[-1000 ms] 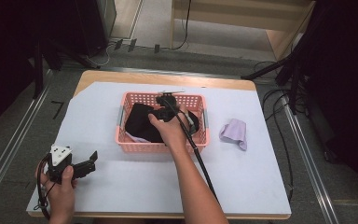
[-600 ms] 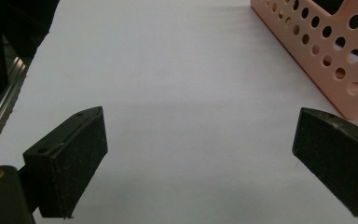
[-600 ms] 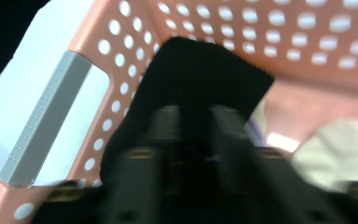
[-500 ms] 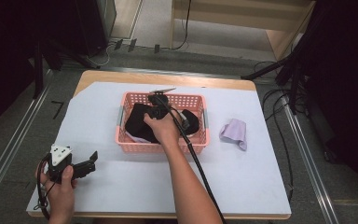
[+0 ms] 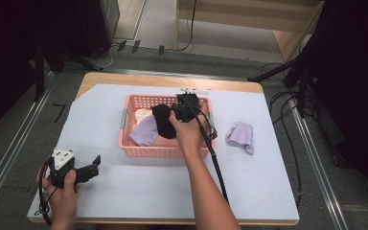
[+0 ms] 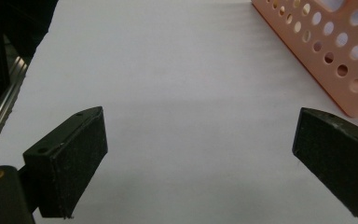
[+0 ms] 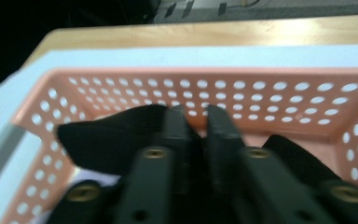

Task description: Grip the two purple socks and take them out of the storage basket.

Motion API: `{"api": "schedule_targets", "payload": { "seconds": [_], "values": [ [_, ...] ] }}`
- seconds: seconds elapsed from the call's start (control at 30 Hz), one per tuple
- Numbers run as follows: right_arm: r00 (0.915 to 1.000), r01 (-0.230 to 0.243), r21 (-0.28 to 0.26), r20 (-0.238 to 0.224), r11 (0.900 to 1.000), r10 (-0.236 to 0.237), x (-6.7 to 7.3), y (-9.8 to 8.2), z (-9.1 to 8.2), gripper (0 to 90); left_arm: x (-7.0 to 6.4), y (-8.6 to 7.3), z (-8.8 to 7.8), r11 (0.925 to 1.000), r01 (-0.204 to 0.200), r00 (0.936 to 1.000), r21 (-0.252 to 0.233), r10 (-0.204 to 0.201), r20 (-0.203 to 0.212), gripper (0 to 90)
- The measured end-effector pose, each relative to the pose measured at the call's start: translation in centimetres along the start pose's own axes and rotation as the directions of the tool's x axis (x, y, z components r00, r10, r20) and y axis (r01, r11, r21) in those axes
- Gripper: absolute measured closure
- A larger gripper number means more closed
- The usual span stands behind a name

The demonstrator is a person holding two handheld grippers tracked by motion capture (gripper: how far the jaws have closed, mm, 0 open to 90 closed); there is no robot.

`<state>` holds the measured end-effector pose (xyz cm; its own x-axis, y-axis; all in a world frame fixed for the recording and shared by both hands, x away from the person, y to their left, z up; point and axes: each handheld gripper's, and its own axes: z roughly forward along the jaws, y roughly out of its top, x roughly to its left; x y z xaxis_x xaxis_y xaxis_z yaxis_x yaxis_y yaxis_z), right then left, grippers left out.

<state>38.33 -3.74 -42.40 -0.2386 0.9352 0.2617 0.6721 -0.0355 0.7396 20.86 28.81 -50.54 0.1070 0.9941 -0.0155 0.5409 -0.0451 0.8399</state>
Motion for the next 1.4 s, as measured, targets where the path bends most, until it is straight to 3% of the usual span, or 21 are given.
{"api": "schedule_targets", "payload": {
  "seconds": [0.1, 0.17, 0.2, 0.23, 0.3, 0.33, 0.43, 0.5, 0.53, 0.63, 0.67, 0.7, 0.8, 0.87, 0.9, 1.0, 1.07, 1.1, 1.13, 1.3, 1.4],
  "values": [
    [0.9976, 0.035, 0.005, -0.060, 0.999, -0.034, 1.0, -0.6, 0.4, 67.9, 0.0, 0.0, 0.0, 1.0000, 0.000, 1.0000, -0.001, 0.000, -0.001, 3.9],
    [0.9883, 0.061, 0.047, -0.143, 0.997, -0.053, 2.2, -0.9, 0.9, 70.0, 0.0, 0.0, 0.0, 1.0000, 0.002, 1.0000, -0.003, -0.002, -0.001, 3.9],
    [0.9791, 0.098, 0.090, -0.187, 0.991, -0.080, 3.0, -1.1, 1.5, 70.0, 0.0, 0.0, 0.0, 1.0000, 0.001, 1.0000, -0.004, -0.001, 0.000, 3.9],
    [0.9708, 0.146, 0.159, -0.213, 0.976, -0.110, 3.8, -1.3, 2.2, 70.0, 0.0, 0.0, 0.0, 1.0000, 0.000, 1.0000, -0.002, 0.000, 0.000, 3.9],
    [0.9636, 0.202, 0.207, -0.217, 0.957, -0.157, 4.7, -1.7, 3.1, 69.7, 0.0, 0.0, 0.0, 1.0000, 0.002, 1.0000, -0.001, -0.002, 0.003, 3.9],
    [0.9662, 0.208, 0.257, -0.204, 0.944, -0.158, 5.1, -1.9, 3.7, 69.8, 0.0, 0.0, 0.0, 1.0000, 0.002, 1.0000, -0.002, -0.002, 0.002, 3.9],
    [0.9782, 0.139, 0.361, -0.195, 0.922, -0.071, 5.5, -1.9, 4.9, 66.5, 0.0, 0.0, 0.0, 1.0000, 0.003, 1.0000, -0.003, -0.003, 0.006, 3.9],
    [0.9835, 0.120, 0.413, -0.173, 0.903, -0.052, 5.9, -2.0, 5.6, 63.2, 0.1, 0.0, 0.0, 1.0000, 0.005, 1.0000, -0.004, -0.005, 0.006, 3.9],
    [0.9859, 0.138, 0.450, -0.148, 0.882, -0.078, 6.1, -2.1, 5.9, 61.0, 0.1, 0.0, 0.0, 1.0000, 0.005, 1.0000, -0.003, -0.005, 0.005, 3.9],
    [0.9883, 0.143, 0.533, -0.121, 0.834, -0.093, 6.5, -2.5, 6.8, 57.0, 0.1, 0.0, 0.0, 1.0000, 0.005, 1.0000, -0.001, -0.005, 0.007, 3.9],
    [0.9886, 0.146, 0.582, -0.115, 0.800, -0.098, 6.7, -2.8, 7.2, 56.1, 0.1, 0.0, 0.0, 1.0000, 0.005, 0.9999, 0.000, -0.005, 0.009, 3.9],
    [0.9868, 0.160, 0.604, -0.117, 0.781, -0.112, 6.8, -3.0, 7.5, 56.1, 0.1, 0.0, 0.0, 1.0000, 0.005, 1.0000, 0.001, -0.005, 0.009, 3.9],
    [0.9804, 0.194, 0.599, -0.091, 0.777, -0.175, 7.4, -3.1, 7.4, 66.2, 0.1, 0.0, 0.0, 1.0000, 0.004, 1.0000, -0.001, -0.004, 0.008, 3.9],
    [0.9751, 0.221, 0.595, -0.117, 0.773, -0.188, 7.6, -3.2, 7.2, 79.9, 0.1, 0.0, 0.0, 1.0000, 0.004, 1.0000, -0.002, -0.004, 0.006, 3.9],
    [0.9733, 0.229, 0.591, -0.130, 0.774, -0.189, 7.6, -3.3, 7.1, 83.5, 0.1, 0.0, 0.0, 1.0000, 0.004, 1.0000, -0.002, -0.004, 0.006, 3.9],
    [0.9720, 0.235, 0.548, -0.125, 0.803, -0.199, 7.6, -3.2, 6.6, 85.3, 0.1, 0.0, 0.0, 1.0000, 0.005, 0.9999, -0.002, -0.005, 0.010, 3.9],
    [0.9724, 0.231, 0.479, -0.140, 0.847, -0.187, 7.4, -3.0, 6.0, 85.4, 0.1, 0.0, 0.0, 1.0000, 0.006, 0.9999, -0.001, -0.006, 0.011, 3.9],
    [0.9738, 0.224, 0.461, -0.138, 0.859, -0.180, 7.3, -2.9, 5.7, 85.5, 0.1, 0.0, 0.0, 1.0000, 0.007, 0.9999, 0.003, -0.007, 0.011, 3.9],
    [0.9750, 0.213, 0.415, -0.149, 0.884, -0.165, 7.1, -2.7, 5.2, 85.5, 0.1, 0.0, 0.0, 1.0000, 0.008, 0.9999, 0.002, -0.008, 0.011, 3.9],
    [0.9706, 0.188, 0.255, -0.196, 0.948, -0.139, 6.7, -1.7, 2.9, 85.5, 0.1, 0.0, 0.0, 1.0000, 0.008, 0.9999, 0.004, -0.008, 0.009, 3.9],
    [0.9641, 0.185, 0.142, -0.218, 0.972, -0.152, 6.5, -1.0, 1.3, 85.5, 0.1, 0.0, 0.0, 1.0000, 0.007, 0.9999, 0.006, -0.007, 0.009, 3.9]
  ]
}}
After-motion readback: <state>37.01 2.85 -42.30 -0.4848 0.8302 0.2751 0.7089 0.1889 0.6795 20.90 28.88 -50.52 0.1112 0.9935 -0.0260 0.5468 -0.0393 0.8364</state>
